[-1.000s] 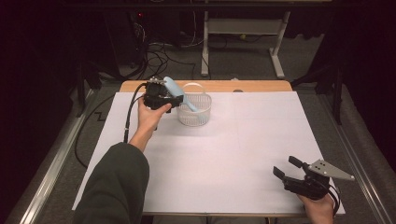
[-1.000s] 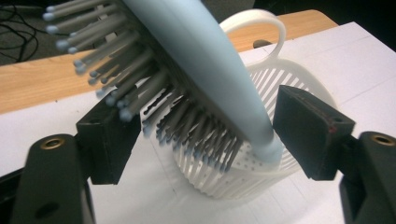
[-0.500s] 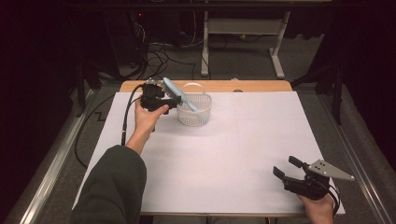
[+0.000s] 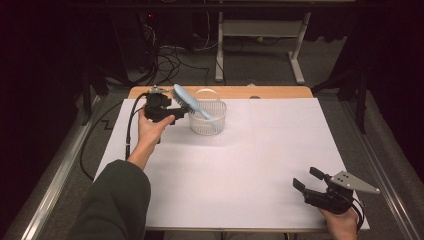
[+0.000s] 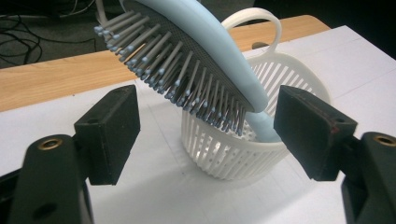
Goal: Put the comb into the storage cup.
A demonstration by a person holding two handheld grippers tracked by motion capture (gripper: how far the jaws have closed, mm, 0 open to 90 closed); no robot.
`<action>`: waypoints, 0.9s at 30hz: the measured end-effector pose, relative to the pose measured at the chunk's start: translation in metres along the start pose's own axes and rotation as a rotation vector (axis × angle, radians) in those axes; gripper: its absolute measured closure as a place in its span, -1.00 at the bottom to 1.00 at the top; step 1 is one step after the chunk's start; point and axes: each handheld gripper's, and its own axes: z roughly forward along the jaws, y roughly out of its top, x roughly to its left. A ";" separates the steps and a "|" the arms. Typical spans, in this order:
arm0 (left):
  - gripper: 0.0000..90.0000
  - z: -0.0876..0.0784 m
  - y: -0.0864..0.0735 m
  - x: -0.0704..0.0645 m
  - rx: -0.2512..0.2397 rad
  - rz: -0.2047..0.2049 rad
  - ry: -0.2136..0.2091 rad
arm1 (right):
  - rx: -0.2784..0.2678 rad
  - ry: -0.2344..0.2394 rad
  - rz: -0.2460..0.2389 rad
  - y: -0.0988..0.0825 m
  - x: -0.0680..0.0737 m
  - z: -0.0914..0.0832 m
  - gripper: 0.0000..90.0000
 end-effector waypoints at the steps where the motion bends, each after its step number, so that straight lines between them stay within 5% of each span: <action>1: -0.47 -0.001 -0.001 0.000 -0.002 -0.005 -0.001 | 0.002 0.000 0.001 0.000 0.000 0.000 -0.51; 27: -0.54 -0.019 -0.008 -0.006 -0.032 0.042 -0.006 | -0.007 -0.003 -0.005 0.000 0.002 -0.002 -0.51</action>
